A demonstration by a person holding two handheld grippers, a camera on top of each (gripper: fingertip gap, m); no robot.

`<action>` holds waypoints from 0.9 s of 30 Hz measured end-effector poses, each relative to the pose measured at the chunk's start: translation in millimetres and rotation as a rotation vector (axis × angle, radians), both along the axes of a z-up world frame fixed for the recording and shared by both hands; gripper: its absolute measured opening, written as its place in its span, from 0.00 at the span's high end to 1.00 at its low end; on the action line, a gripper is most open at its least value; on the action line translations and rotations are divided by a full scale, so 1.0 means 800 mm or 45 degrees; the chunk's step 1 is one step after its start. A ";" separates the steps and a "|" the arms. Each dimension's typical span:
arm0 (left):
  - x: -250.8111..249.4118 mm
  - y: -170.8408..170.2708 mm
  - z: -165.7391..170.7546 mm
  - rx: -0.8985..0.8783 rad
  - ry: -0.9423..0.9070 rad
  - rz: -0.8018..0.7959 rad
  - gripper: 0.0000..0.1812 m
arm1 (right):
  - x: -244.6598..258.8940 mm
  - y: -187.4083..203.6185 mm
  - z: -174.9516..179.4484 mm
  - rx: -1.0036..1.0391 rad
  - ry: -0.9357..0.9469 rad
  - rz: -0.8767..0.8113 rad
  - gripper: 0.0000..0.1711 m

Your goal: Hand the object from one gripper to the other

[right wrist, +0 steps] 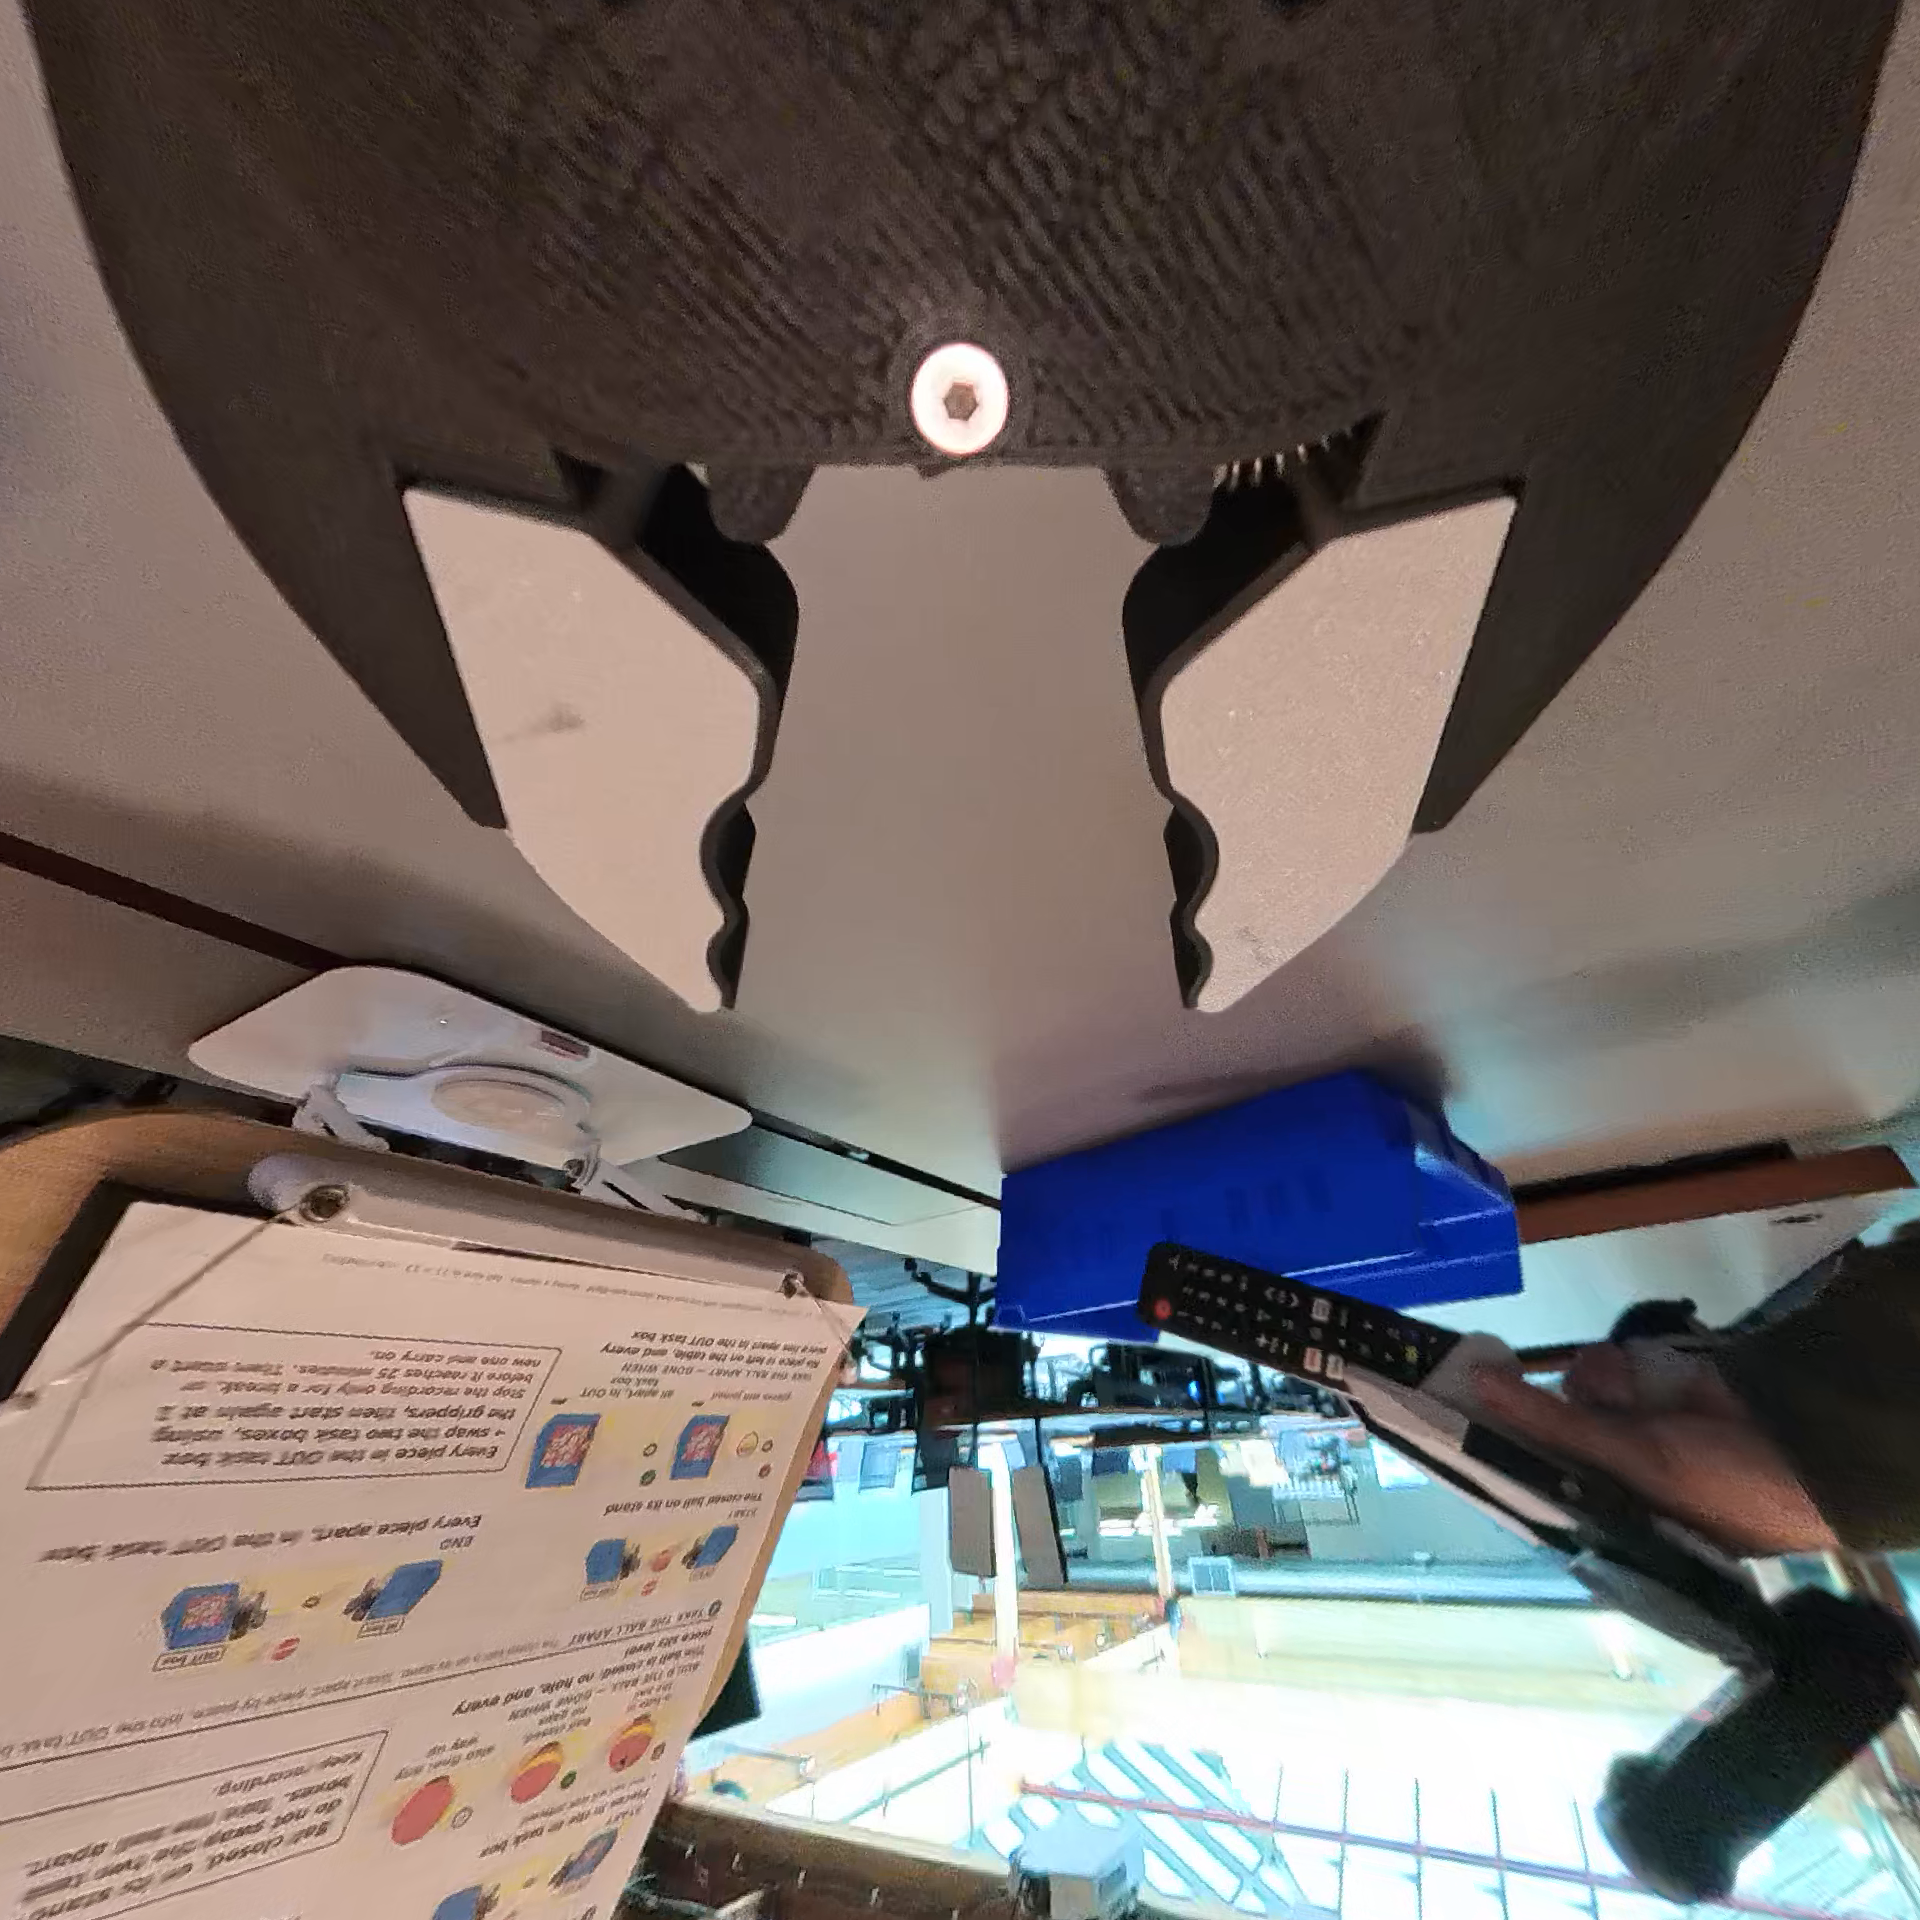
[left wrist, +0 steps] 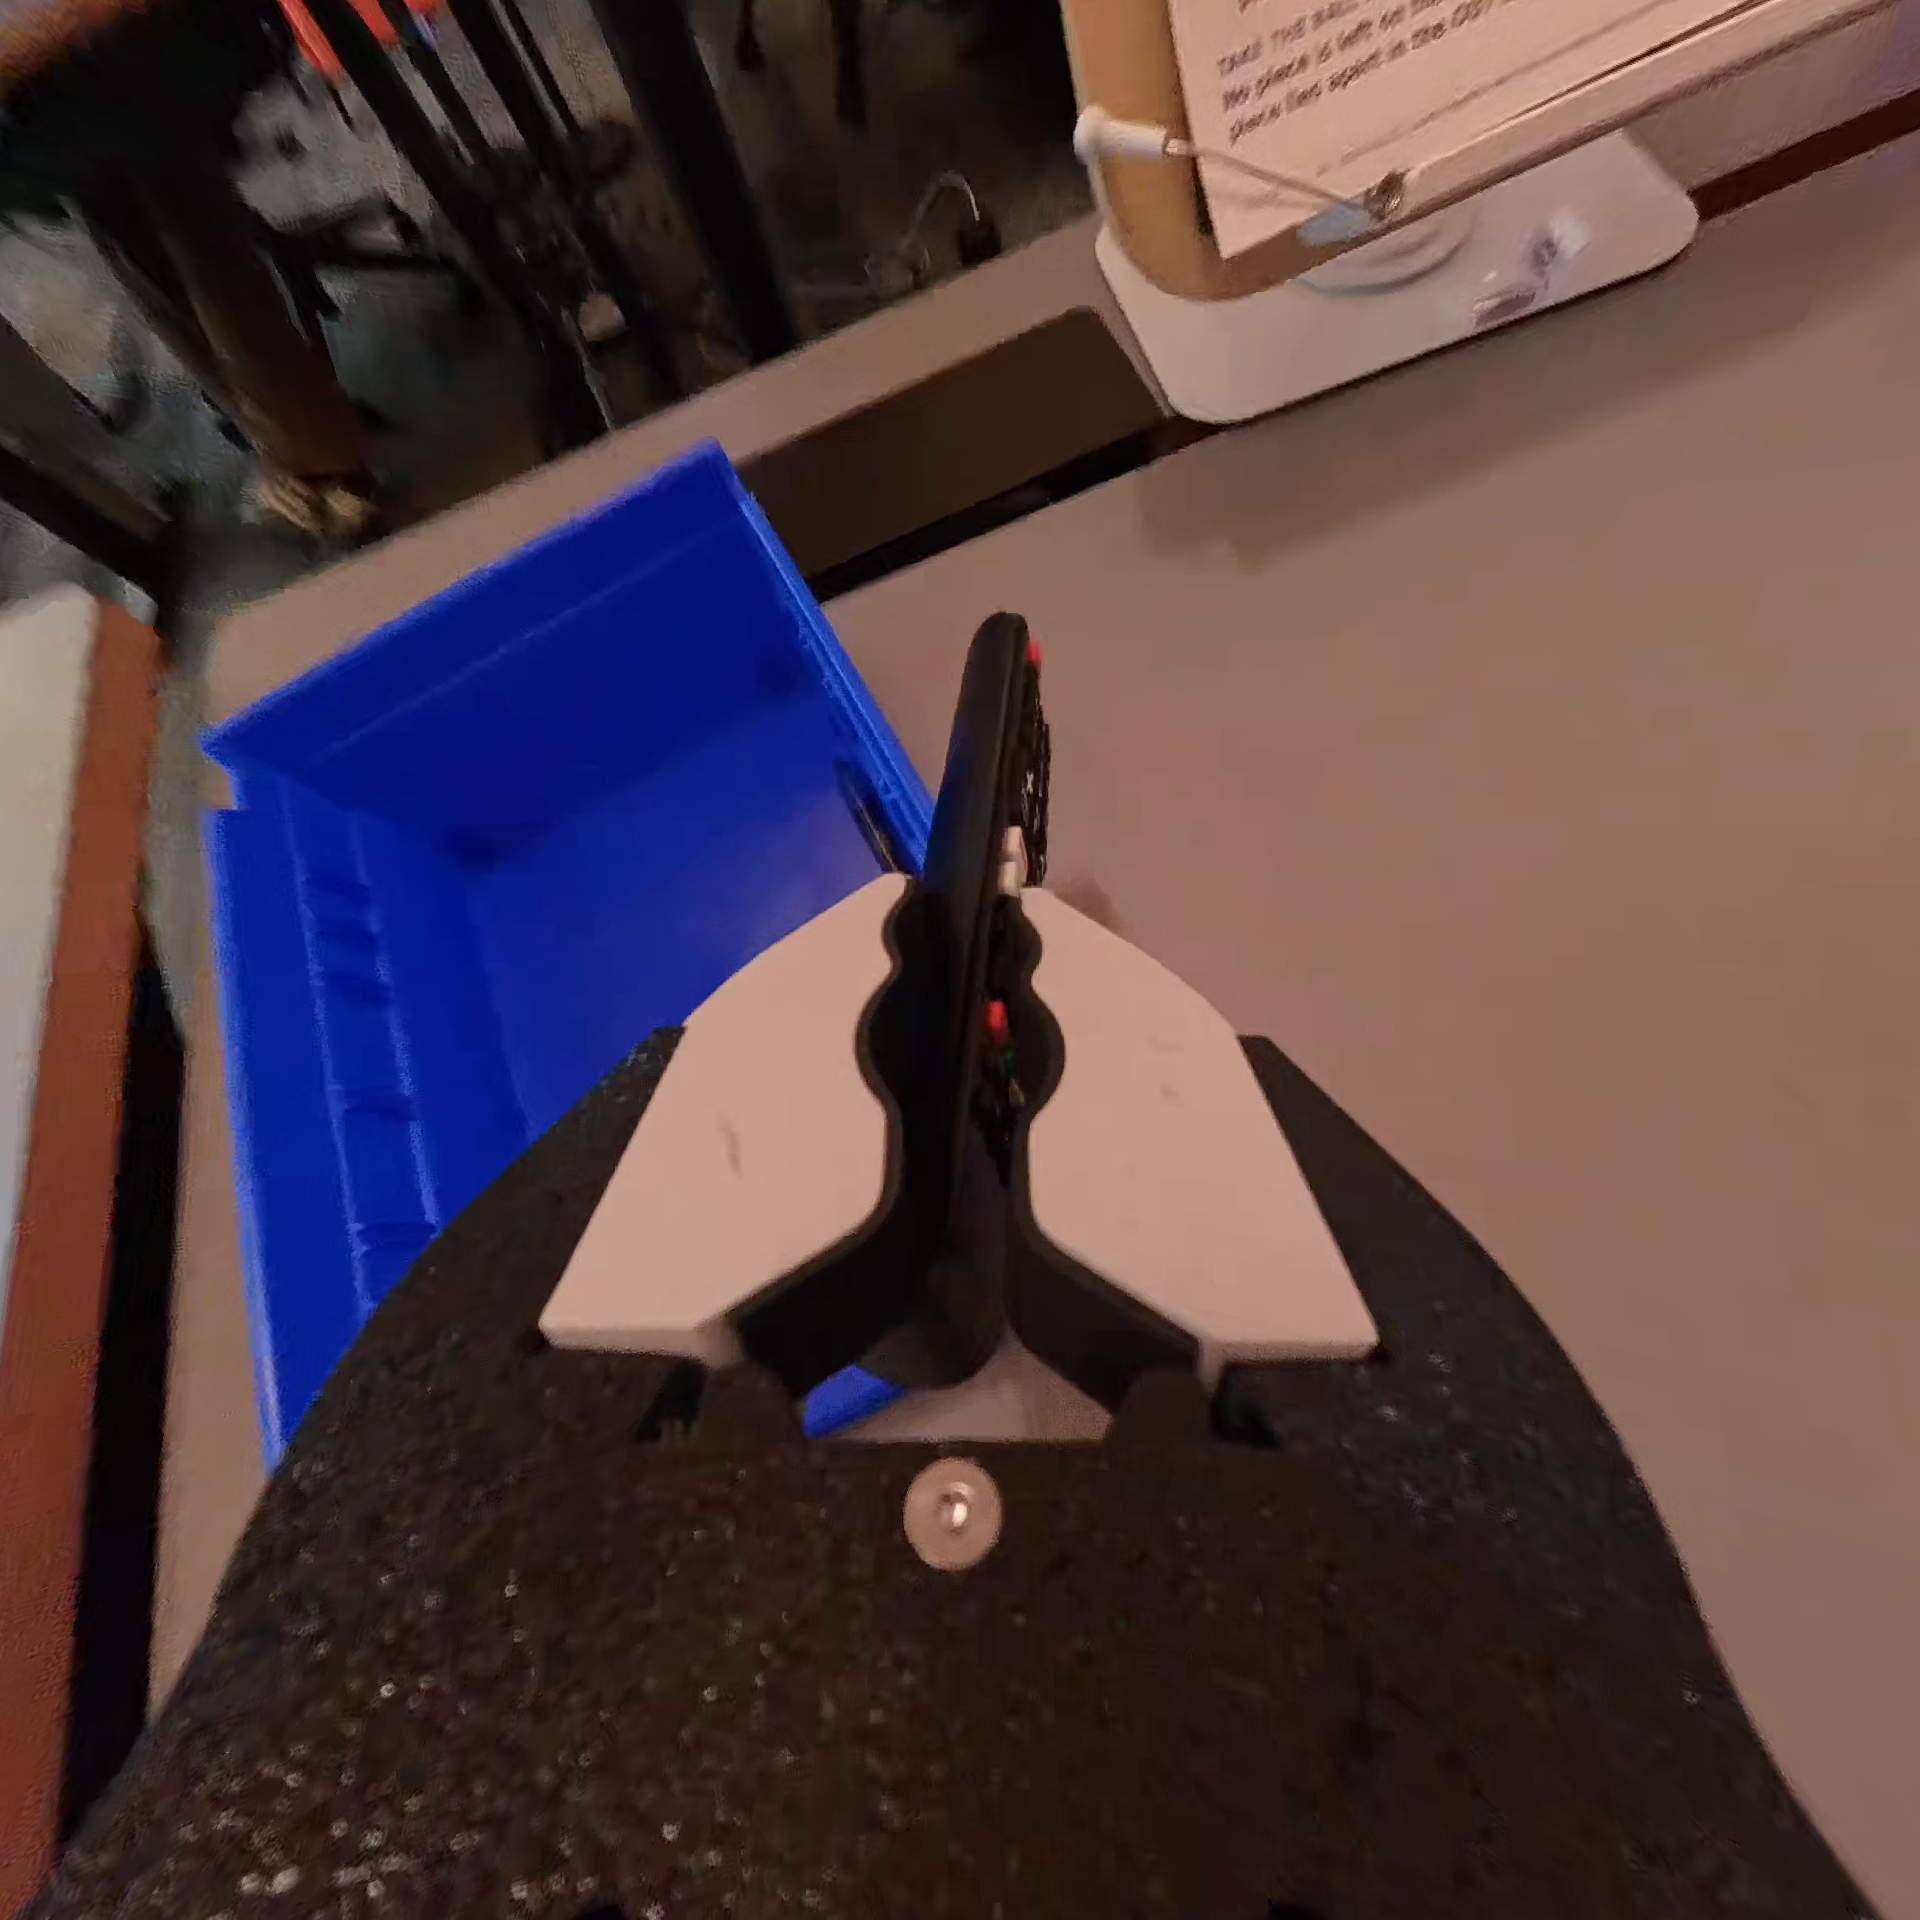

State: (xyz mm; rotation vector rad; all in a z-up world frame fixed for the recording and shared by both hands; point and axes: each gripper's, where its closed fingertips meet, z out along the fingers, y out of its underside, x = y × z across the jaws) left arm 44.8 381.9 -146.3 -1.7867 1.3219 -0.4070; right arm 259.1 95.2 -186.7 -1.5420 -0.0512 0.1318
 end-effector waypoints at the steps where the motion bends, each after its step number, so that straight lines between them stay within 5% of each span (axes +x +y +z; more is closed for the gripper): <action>1: 0.004 -0.008 0.010 0.072 -0.045 -0.036 0.92 | 0.001 -0.005 0.004 0.037 0.010 -0.005 0.54; 8: 0.046 -0.089 0.086 0.206 -0.254 -0.334 0.92 | -0.006 -0.002 0.016 0.131 0.237 0.084 0.58; 12: 0.086 -0.176 0.099 0.100 -0.401 -0.627 0.92 | -0.030 -0.001 0.027 0.187 0.310 0.214 0.59; 19: 0.160 -0.323 0.050 -0.281 -0.652 -1.144 0.93 | -0.065 -0.019 0.070 0.398 0.578 0.520 0.65; 23: 0.186 -0.352 0.020 -0.484 -0.708 -1.236 0.92 | -0.044 -0.026 0.071 0.450 0.523 0.418 0.86; 27: 0.197 -0.361 0.011 -0.604 -0.781 -1.269 0.92 | -0.030 -0.034 0.076 0.474 0.568 0.476 0.89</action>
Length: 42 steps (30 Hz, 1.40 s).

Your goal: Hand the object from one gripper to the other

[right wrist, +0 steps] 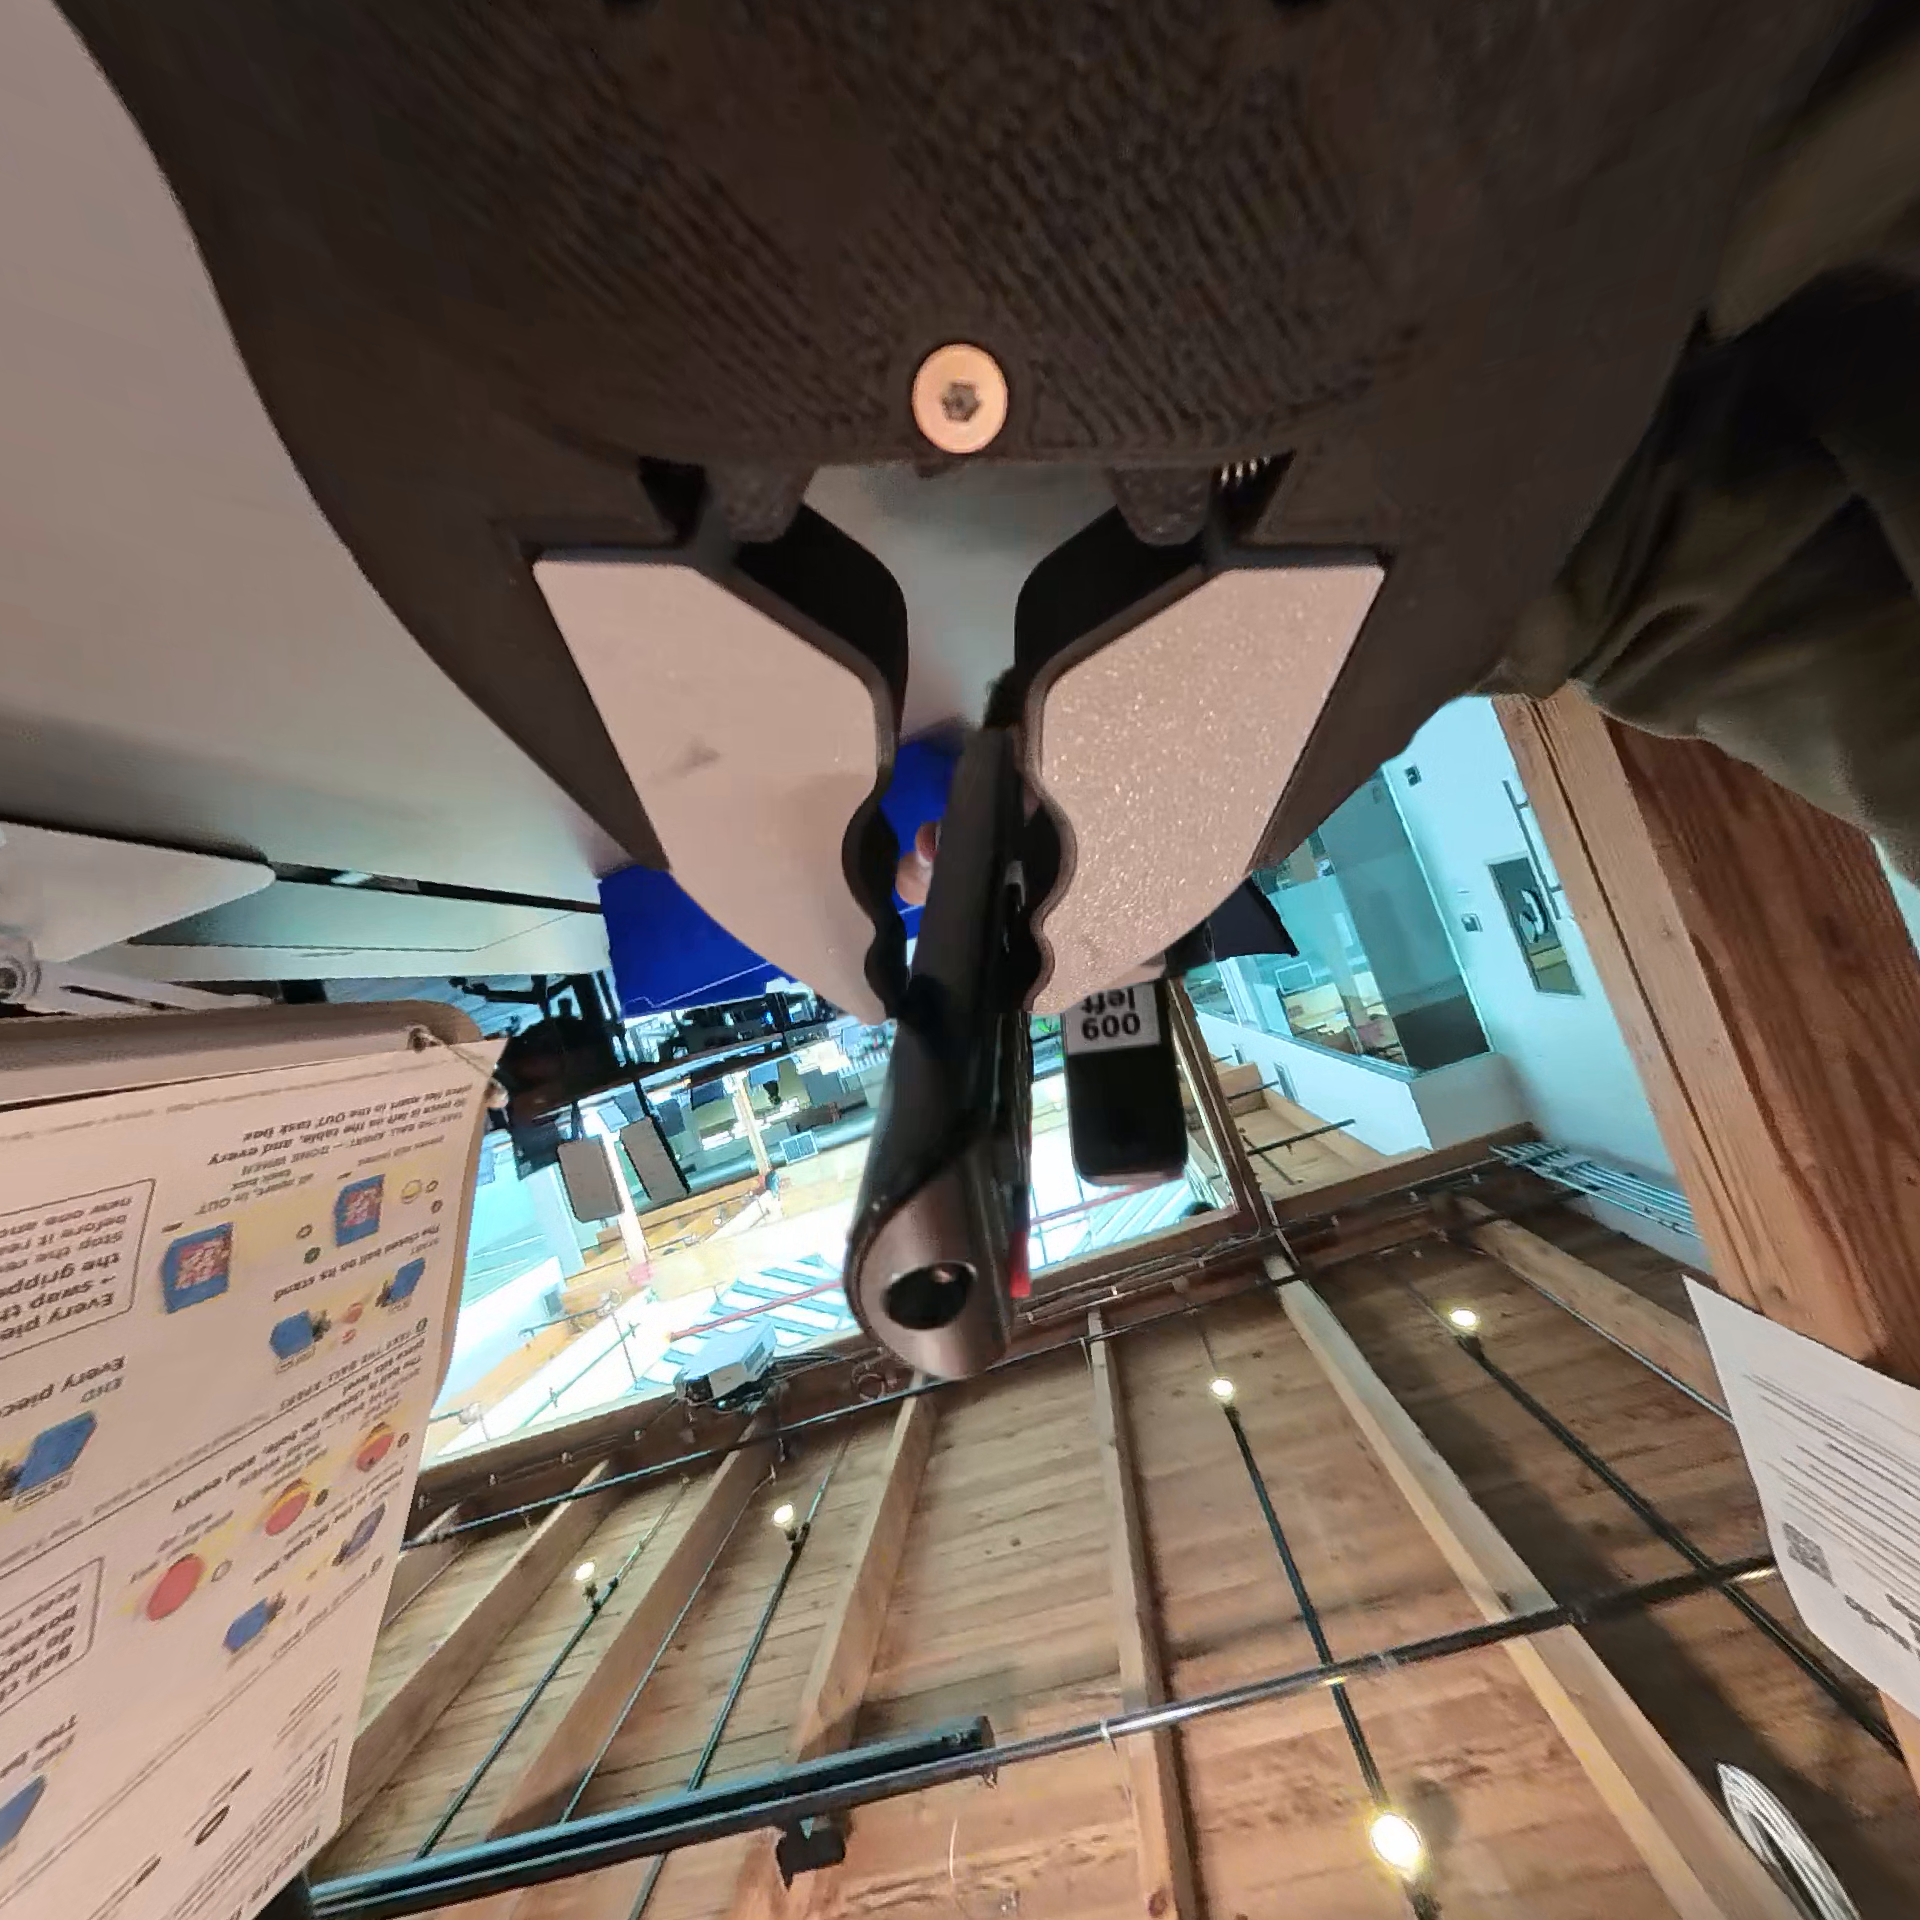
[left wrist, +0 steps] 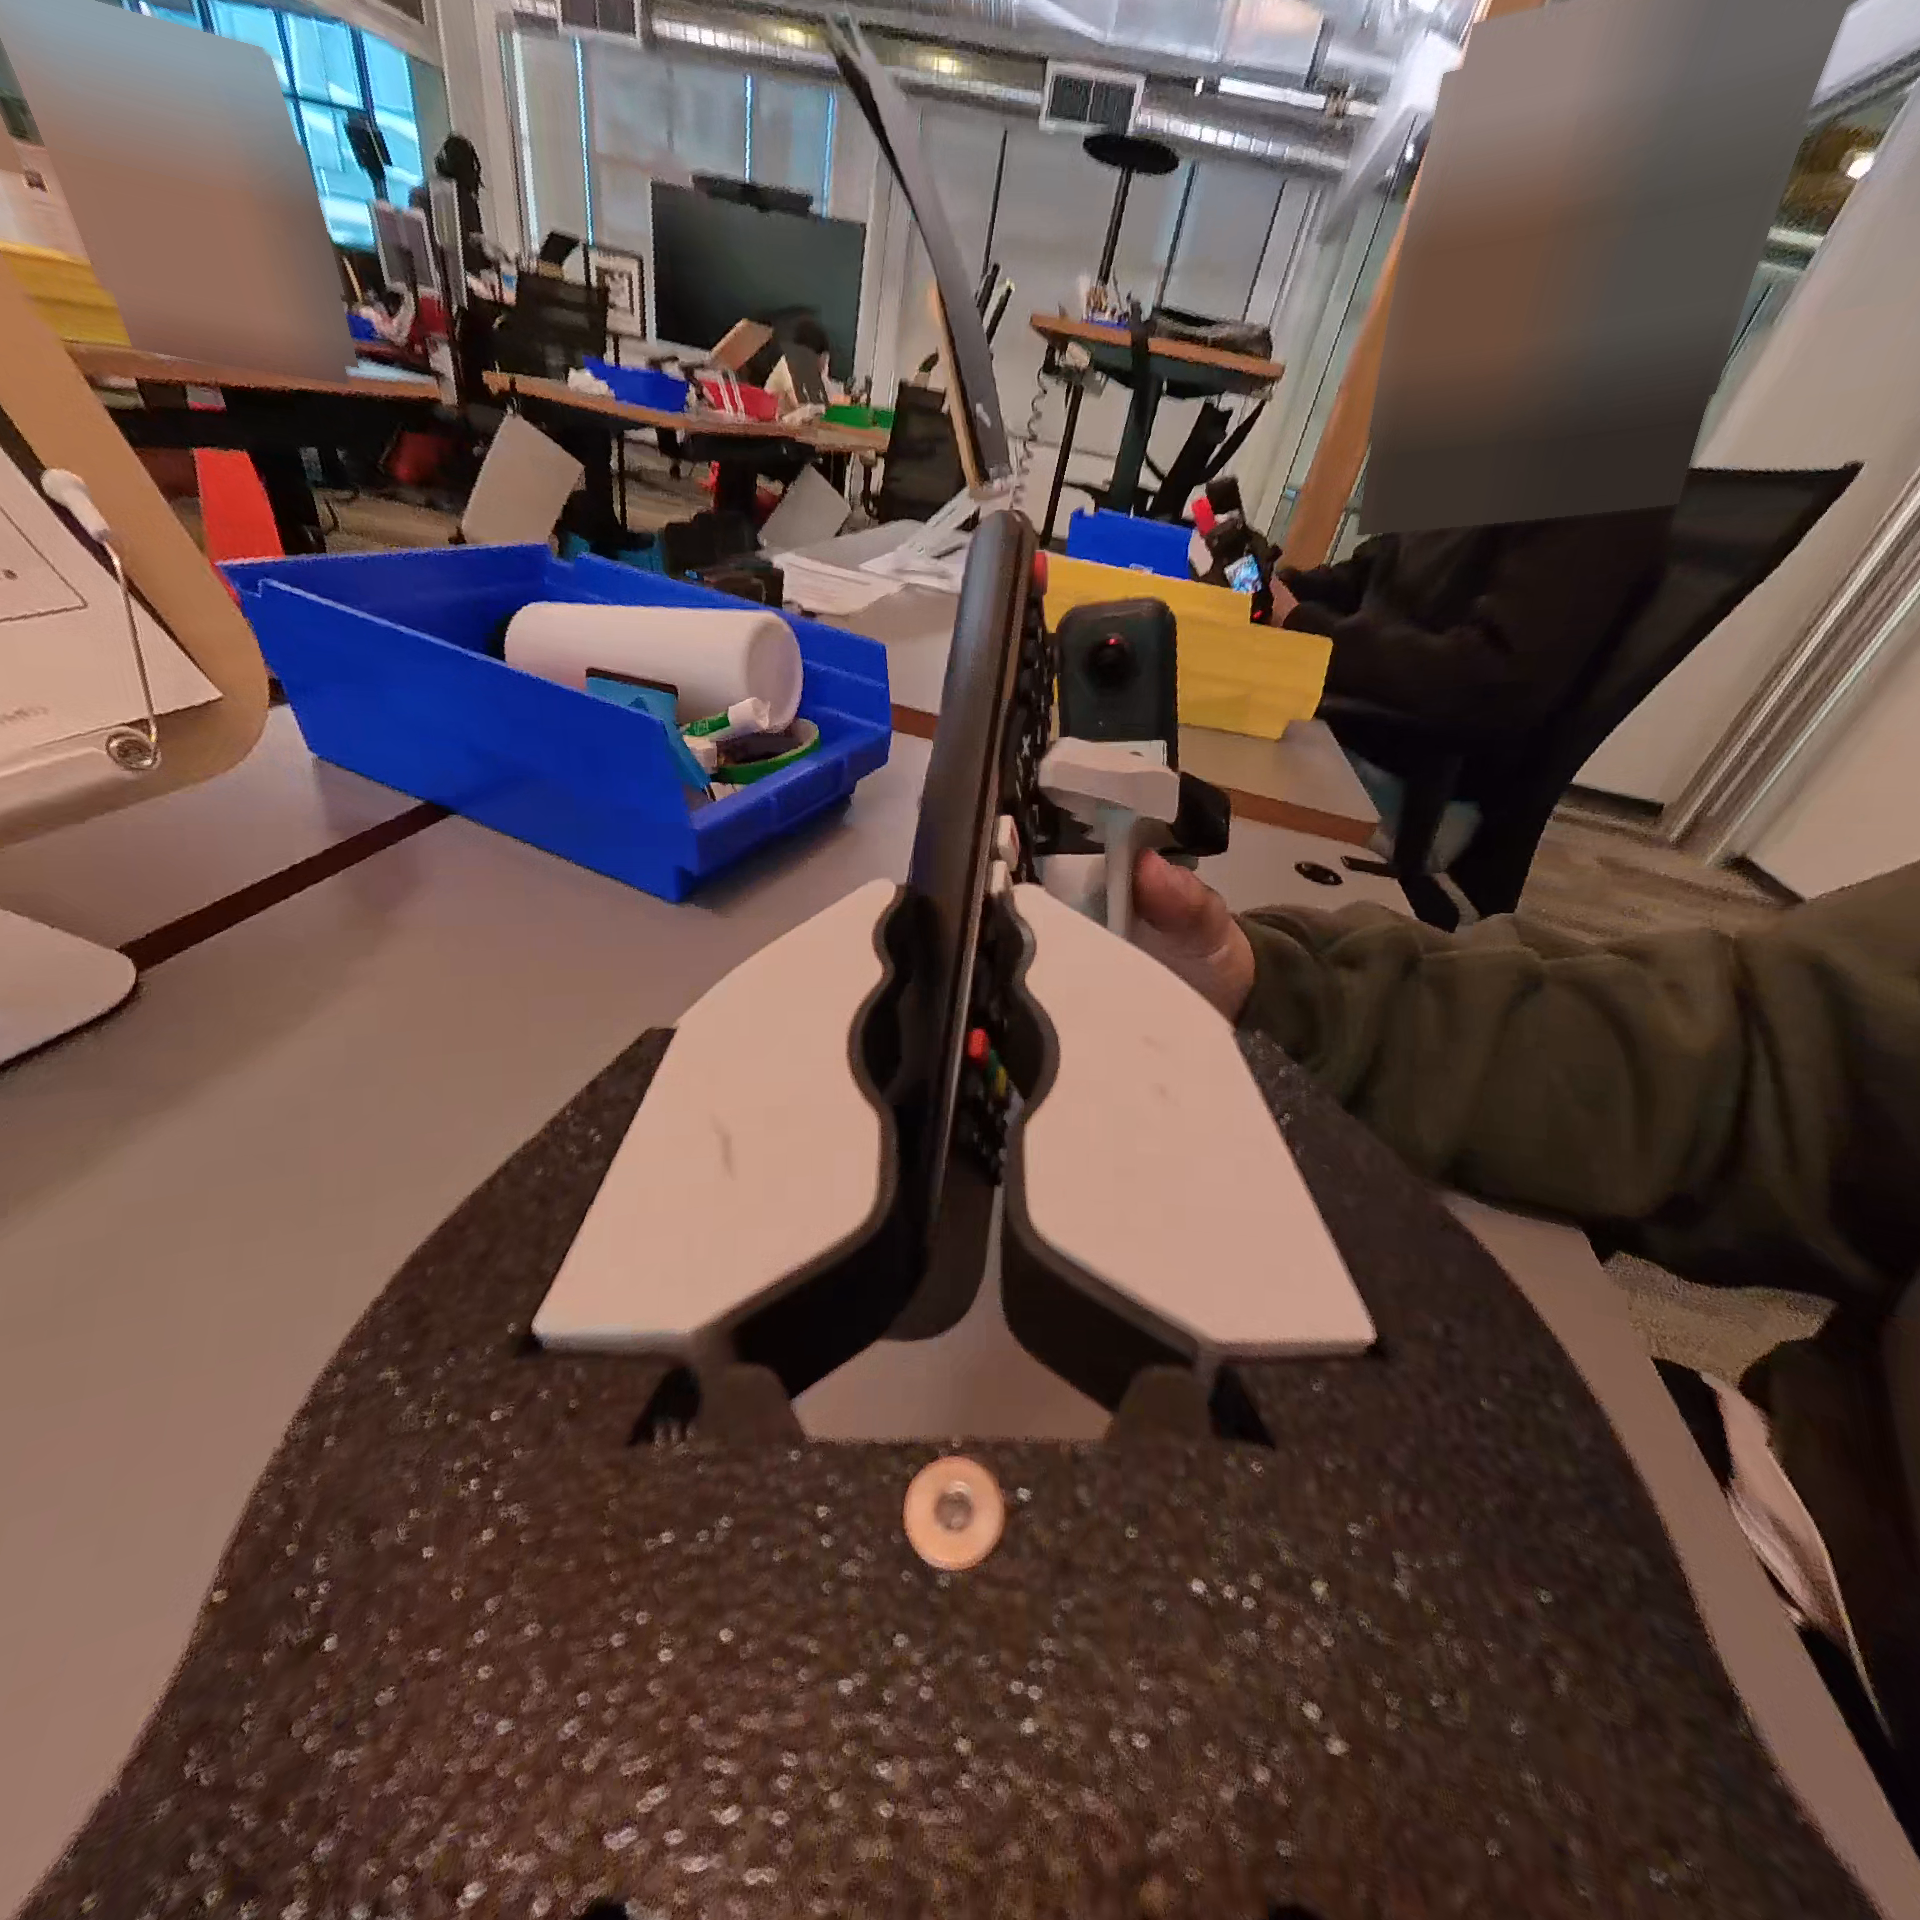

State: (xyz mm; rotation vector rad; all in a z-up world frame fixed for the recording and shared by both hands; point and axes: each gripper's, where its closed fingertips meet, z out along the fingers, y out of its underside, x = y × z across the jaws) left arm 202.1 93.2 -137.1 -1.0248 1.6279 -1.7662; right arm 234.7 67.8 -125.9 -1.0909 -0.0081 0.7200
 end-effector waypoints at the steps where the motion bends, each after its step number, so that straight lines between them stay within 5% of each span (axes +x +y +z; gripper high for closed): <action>1: 0.000 0.001 0.001 -0.032 -0.029 -0.001 0.90 | 0.003 -0.003 0.002 0.023 0.011 -0.003 0.89; 5: -0.001 0.006 -0.018 -0.247 0.008 -0.080 0.67 | 0.021 -0.018 0.017 0.126 0.161 0.017 0.89; 11: 0.000 -0.034 -0.041 -0.310 -0.050 -0.211 0.71 | 0.022 -0.014 0.014 0.159 0.277 0.042 0.89; 14: 0.007 -0.027 -0.024 -0.387 -0.182 -0.090 0.85 | 0.015 -0.006 0.009 0.139 0.265 0.031 0.88; 19: 0.001 -0.018 -0.020 -0.223 -0.232 -0.022 0.86 | 0.008 -0.005 0.006 0.074 0.208 0.097 0.88; 21: -0.004 -0.011 -0.023 -0.155 -0.163 -0.045 0.87 | 0.012 -0.002 -0.001 -0.026 0.050 0.009 0.81; 23: -0.011 0.000 -0.036 -0.013 -0.063 -0.040 0.87 | 0.027 -0.006 -0.003 -0.096 -0.195 -0.194 0.61; 26: -0.020 0.020 -0.064 0.122 0.120 0.000 0.87 | 0.030 -0.019 -0.008 -0.136 -0.866 -0.520 0.59; 28: -0.017 0.031 -0.069 0.014 0.207 0.049 0.87 | 0.029 -0.020 -0.004 -0.072 -1.268 -0.835 0.48; 32: -0.015 0.036 -0.074 -0.204 0.365 0.044 0.87 | 0.012 0.007 -0.040 -0.146 -1.704 -0.936 0.52; 38: -0.018 0.018 -0.086 -0.163 0.467 -0.019 0.87 | 0.013 0.030 -0.085 -0.236 -2.036 -0.907 0.56; 40: -0.018 0.016 -0.087 -0.162 0.471 -0.031 0.87 | 0.018 0.034 -0.094 -0.258 -2.145 -0.924 0.69; 42: -0.017 0.018 -0.088 -0.165 0.475 -0.012 0.87 | 0.021 0.037 -0.099 -0.294 -2.196 -0.928 0.71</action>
